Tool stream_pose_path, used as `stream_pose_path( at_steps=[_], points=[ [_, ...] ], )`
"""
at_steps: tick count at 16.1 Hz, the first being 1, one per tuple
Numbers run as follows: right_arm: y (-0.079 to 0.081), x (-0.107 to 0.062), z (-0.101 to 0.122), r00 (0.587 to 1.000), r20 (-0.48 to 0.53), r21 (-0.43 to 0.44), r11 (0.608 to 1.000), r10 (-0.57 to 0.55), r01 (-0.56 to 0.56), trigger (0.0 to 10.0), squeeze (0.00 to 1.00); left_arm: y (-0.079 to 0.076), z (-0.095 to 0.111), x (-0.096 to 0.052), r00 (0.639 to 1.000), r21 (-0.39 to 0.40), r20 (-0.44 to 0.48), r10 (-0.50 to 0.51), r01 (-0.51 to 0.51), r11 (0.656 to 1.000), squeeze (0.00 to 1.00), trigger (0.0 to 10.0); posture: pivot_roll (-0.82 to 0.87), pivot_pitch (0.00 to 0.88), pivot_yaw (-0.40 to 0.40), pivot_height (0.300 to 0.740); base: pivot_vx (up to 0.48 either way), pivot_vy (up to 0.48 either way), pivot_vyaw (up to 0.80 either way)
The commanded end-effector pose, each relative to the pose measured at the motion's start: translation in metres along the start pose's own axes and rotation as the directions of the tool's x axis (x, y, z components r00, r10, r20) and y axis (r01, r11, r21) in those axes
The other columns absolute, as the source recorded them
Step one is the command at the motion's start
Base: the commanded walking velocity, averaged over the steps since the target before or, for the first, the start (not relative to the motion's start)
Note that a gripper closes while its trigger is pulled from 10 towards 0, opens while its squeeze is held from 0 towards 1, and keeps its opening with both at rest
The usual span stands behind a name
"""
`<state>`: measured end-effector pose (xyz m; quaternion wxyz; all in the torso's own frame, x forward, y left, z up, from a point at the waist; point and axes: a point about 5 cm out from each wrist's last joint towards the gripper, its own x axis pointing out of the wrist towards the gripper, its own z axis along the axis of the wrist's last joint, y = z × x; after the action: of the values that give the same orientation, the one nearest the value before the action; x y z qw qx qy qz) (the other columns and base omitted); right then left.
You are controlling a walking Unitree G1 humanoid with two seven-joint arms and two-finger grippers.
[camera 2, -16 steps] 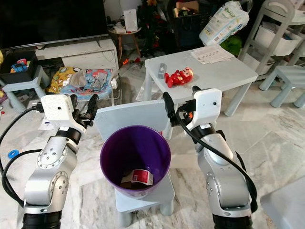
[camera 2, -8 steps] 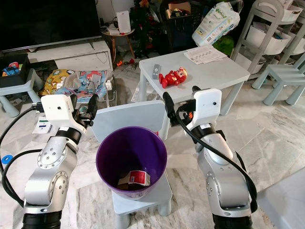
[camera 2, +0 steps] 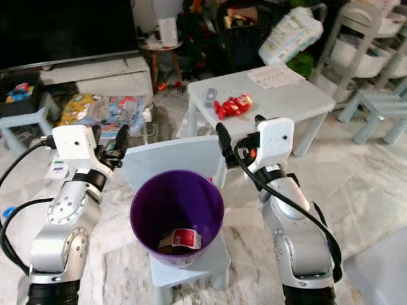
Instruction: Picking trash to rubbish bin
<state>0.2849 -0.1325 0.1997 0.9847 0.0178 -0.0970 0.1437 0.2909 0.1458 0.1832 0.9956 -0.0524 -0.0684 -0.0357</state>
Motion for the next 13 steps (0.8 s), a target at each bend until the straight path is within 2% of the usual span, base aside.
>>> stream_pose_path(
  at_steps=[1, 5, 13],
  points=[
    [-0.0041, -0.0007, -0.0008, 1.0, -0.009, 0.001, 1.0, -0.021, 0.021, 10.0, 0.0, -0.0059, 0.0003, 0.0004, 1.0, -0.003, 0.002, -0.031, 0.031, 1.0, 0.0, 10.0, -0.04, 0.026, -0.043, 0.74, 0.0, 0.0, -0.8],
    [-0.005, -0.0014, -0.0006, 1.0, -0.01, 0.003, 1.0, -0.024, 0.024, 10.0, 0.0, -0.0069, 0.0003, 0.0, 0.999, -0.009, 0.004, -0.035, 0.035, 0.999, 0.0, 10.0, -0.04, 0.029, -0.044, 0.74, 0.125, 0.0, -0.8],
    [-0.0057, -0.0024, -0.0007, 1.0, -0.011, -0.001, 1.0, -0.024, 0.024, 10.0, 0.0, -0.0075, -0.0005, -0.0003, 0.999, -0.021, 0.007, -0.031, 0.031, 0.999, 0.0, 10.0, -0.05, 0.031, -0.046, 0.74, 0.0, 0.0, -0.8]
  ],
)
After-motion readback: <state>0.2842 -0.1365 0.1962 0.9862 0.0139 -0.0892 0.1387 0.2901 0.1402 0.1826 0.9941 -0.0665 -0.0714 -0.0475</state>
